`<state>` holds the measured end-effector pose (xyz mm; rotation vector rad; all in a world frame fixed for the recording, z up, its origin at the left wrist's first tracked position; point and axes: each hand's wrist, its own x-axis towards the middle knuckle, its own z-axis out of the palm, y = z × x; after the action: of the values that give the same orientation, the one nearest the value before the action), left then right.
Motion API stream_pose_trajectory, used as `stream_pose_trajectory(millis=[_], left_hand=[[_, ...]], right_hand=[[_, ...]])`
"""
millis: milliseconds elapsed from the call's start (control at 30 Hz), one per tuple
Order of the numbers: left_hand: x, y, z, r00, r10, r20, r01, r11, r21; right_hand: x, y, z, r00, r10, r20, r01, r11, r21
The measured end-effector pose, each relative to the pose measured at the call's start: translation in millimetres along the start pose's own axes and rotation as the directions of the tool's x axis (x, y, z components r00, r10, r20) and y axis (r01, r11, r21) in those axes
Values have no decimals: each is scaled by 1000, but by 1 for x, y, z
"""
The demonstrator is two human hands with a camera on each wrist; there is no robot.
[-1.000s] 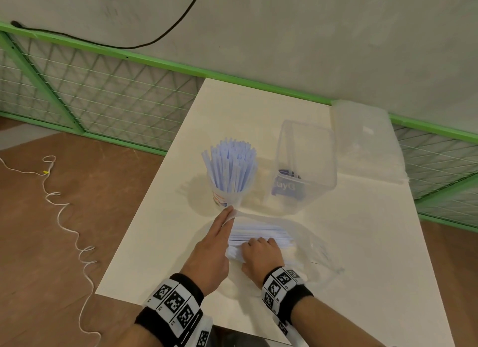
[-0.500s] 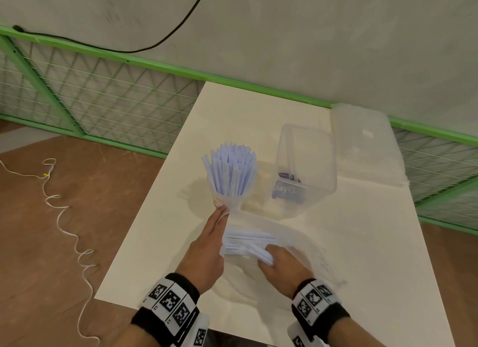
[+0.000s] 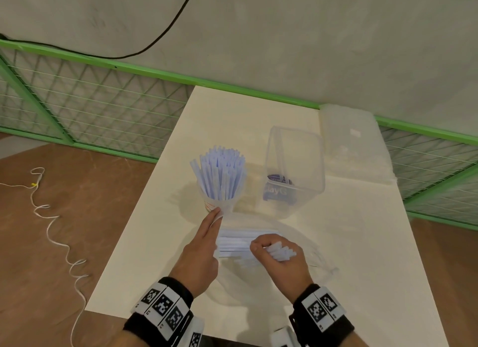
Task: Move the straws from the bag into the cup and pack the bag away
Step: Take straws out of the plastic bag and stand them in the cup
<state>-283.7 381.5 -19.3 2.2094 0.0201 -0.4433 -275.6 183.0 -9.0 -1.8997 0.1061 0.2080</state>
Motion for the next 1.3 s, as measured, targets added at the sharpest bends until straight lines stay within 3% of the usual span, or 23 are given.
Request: stream_pose_trajectory(millis=[200,333,667,800,1000,1133,1200,1300], left_hand=[[0,-1,0,1000,3,6,-3,1000,7],[1,-2,0,1000,24,-10,-24,1000,13],[-6,-4,-2,998,-14,-66,16,999,40],[-6,-3,-3,998,-8,-61,9,1000,27],[-12,-3,-5,996,45,-80,-46,999,-8],[-11,-3,-5,995,50,-89,-51,999,-13],[-11,-3,-5,995,49,-88,-50,999,-13],[-11,-4,-5,995,41,-89,-43,999,-18]], right_hand=[[4,4,2,1000,-8,-28,6,996,-88],[9,-4,-1,996,-11,85,30,974,-226],[68,-155,-17,977,-200,71,203,978,-36],[92,-176,7,961,-237,146,264,942,-207],[117,-189,16,920,-381,93,389,850,-356],[126,-171,29,927,-296,228,370,814,-447],[127,-159,34,918,-300,259,387,819,-423],[118,-150,31,871,-476,119,489,823,-287]])
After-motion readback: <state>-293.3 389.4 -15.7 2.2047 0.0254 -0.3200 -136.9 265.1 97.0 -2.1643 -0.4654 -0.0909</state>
